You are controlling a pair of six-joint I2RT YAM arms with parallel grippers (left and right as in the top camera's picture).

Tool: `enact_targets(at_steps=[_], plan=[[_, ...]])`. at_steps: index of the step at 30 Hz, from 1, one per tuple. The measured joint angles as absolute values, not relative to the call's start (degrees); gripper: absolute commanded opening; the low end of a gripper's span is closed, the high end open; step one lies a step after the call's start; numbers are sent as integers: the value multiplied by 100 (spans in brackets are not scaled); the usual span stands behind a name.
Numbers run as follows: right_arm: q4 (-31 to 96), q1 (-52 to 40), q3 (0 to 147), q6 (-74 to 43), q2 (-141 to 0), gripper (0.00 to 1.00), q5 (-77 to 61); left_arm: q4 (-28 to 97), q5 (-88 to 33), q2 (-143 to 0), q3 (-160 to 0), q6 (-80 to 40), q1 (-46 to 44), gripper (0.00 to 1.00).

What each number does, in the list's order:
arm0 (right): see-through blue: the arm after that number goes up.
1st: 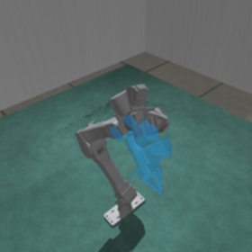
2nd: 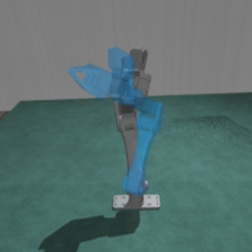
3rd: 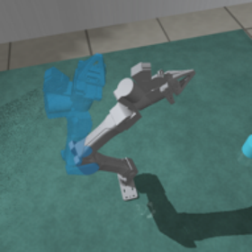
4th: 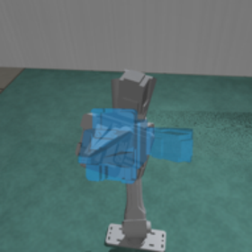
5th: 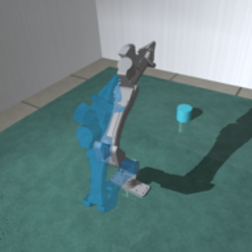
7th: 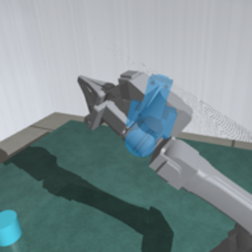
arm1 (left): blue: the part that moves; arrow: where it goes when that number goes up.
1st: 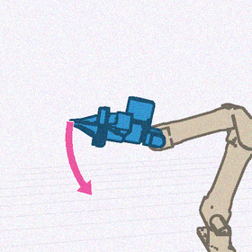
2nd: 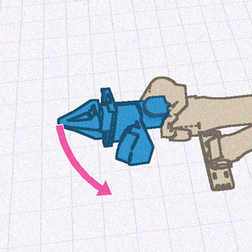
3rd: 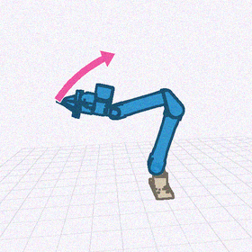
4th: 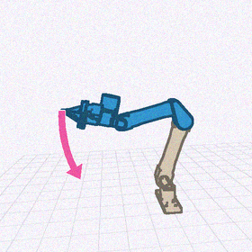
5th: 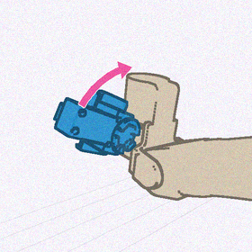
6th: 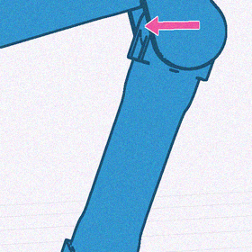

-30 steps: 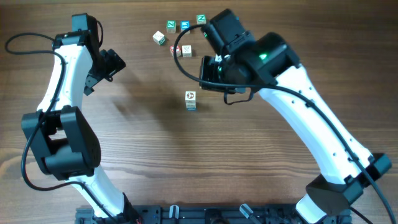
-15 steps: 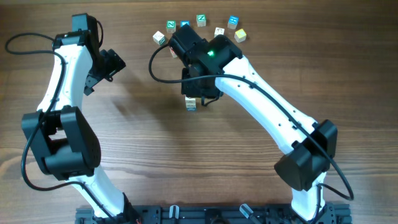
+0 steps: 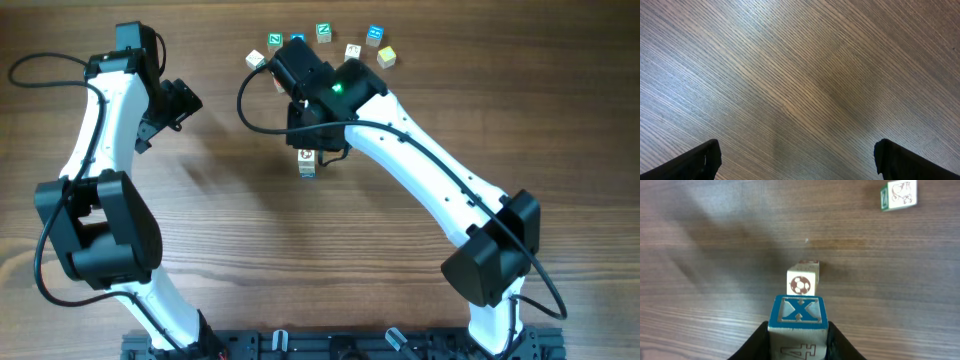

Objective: Form a tower
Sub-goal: 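Lift the X block and carry it over the tower, then align the held X block above the soccer ball block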

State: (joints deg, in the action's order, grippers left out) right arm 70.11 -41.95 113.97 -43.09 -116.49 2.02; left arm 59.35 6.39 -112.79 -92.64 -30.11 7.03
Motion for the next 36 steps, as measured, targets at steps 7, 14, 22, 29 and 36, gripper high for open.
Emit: enact_targets(at_steps=[7,14,22,29,36], plan=[[6567,-4195,10982,-4239,-11649,6,224,5933,642,-11279,-9264,-3011,703,100],[6241,-4209,10663,-4239,-11649,6,248,5933,642,-11279,-9264,-3011,703,100],[6055,-4272,10632,-4239,-11649,6,287,5933,639,-11279,-9264,-3011,703,100],[6029,-4375,10630,-4239,-11738,6,307,5933,642,-11279,-9264,-3011,703,100],[6031,-4416,10619,-4239,-11841,10,314,5933,642,-11279,-9264,-3011,703,100]])
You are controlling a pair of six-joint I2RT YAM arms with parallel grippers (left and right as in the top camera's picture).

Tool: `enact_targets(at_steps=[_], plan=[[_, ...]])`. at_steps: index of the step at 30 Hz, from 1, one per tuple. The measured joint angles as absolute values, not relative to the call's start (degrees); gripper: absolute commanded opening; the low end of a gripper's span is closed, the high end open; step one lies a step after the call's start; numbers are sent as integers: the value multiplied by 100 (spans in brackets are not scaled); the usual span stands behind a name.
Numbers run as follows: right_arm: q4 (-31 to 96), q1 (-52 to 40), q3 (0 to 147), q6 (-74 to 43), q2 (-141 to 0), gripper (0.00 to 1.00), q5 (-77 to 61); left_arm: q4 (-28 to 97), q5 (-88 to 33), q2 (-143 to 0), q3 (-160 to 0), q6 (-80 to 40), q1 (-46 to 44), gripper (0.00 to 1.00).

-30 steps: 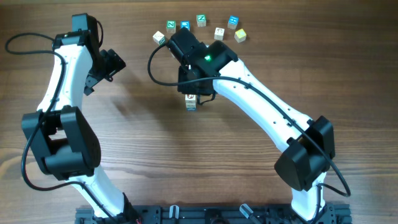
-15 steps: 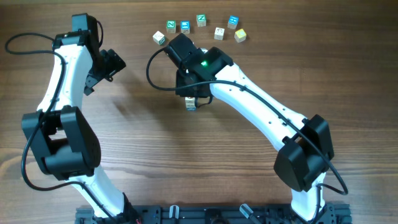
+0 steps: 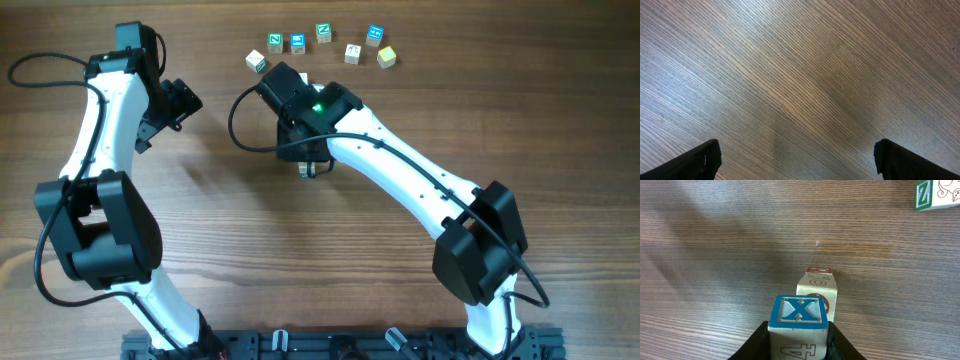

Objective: Form a tower
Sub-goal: 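Align the held X block above the soccer ball block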

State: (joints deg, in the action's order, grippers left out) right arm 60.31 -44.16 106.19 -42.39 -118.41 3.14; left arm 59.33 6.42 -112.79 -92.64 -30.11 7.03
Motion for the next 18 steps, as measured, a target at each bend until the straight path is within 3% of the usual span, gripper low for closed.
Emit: enact_targets(at_steps=[18], plan=[[6195,-4416,10619,-4248,-11841,13,569,5933,639,-11279,-9264,-3013,703,100]])
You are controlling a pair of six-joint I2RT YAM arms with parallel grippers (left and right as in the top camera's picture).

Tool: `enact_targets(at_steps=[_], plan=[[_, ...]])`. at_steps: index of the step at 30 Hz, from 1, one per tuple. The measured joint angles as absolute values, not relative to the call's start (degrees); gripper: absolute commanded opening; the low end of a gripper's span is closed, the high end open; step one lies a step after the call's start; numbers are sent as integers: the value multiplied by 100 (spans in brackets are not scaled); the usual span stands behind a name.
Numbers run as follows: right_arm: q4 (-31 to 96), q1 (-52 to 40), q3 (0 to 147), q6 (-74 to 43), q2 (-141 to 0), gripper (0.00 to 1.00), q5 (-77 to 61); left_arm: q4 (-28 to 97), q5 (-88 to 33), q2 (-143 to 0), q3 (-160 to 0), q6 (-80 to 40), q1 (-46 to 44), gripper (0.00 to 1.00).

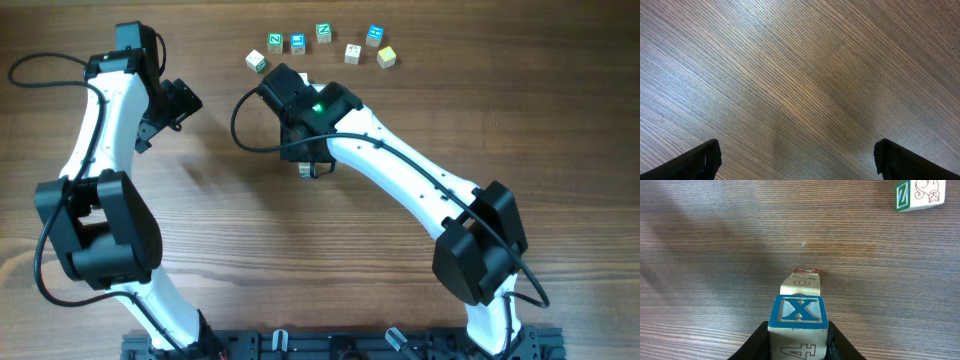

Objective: Form a tower
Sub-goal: 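Align the held X block above the soccer ball block, then lower the X block onto the soccer ball block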

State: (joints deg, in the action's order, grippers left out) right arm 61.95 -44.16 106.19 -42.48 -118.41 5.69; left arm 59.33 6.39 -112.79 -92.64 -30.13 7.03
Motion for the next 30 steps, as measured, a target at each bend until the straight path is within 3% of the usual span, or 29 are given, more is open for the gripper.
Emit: enact_targets(at_steps=[16,25,30], plan=[[6228,-4416,10619,-4268,-11926,18,587,5933,642,-11279,-9264,-3011,703,100],[6200,-4416,10619,-4289,-11931,37,587,5933,639,-11279,-9264,-3011,703,100],[6184,-4416,10619,-4292,-11931,40,585,5933,642,-11279,-9264,-3011,703,100]])
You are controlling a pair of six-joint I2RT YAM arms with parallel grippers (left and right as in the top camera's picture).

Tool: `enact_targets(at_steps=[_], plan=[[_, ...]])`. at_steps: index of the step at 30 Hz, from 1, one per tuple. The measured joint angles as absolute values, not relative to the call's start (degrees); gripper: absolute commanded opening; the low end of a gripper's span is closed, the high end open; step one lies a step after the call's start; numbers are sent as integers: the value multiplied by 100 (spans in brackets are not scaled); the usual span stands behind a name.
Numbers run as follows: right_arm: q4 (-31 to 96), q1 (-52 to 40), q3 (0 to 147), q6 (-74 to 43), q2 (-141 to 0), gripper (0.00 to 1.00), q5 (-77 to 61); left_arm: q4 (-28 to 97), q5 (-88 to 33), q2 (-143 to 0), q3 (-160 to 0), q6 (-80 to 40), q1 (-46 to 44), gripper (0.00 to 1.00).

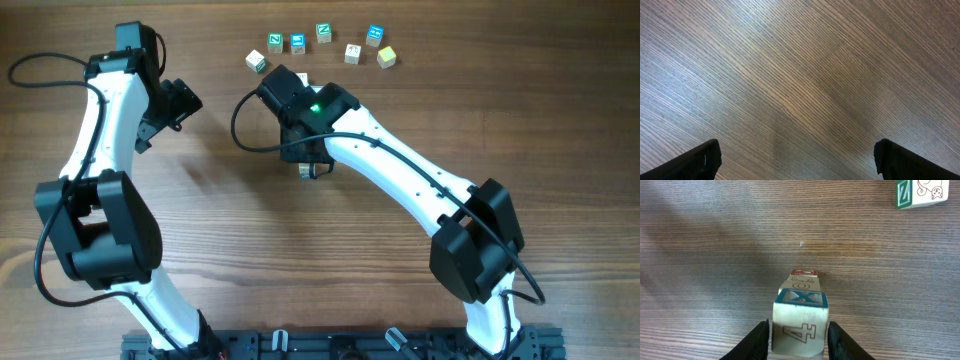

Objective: Form a tower
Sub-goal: 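Lower the X block onto the soccer ball block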

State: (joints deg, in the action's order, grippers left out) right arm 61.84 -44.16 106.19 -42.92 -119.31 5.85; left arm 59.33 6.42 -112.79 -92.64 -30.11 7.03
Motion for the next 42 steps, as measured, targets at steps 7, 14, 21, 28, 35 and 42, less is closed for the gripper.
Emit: enact_targets(at_steps=[7,14,21,28,35,42], plan=[[6184,-4416,10619,-4292,-11931,36,585,5933,639,-11279,-9264,-3011,703,100],[6152,-4416,10619,-4311,-11933,37,585,5933,642,-11279,-9264,-3011,703,100],[6123,-4416,10619,-4311,-11933,36,585,5933,639,-11279,-9264,-3011,703,100],[6123,-4416,10619,-4342,-11933,66,580,5933,642,-11279,-9264,-3011,703,100],[6160,-4416,10619,-4351,-11933,64,580,5933,639,-11279,-9264,-3011,703,100],[5843,-4416,10210,-4351,-11957,64,582,5933,642,-11279,-9264,-3011,703,100]])
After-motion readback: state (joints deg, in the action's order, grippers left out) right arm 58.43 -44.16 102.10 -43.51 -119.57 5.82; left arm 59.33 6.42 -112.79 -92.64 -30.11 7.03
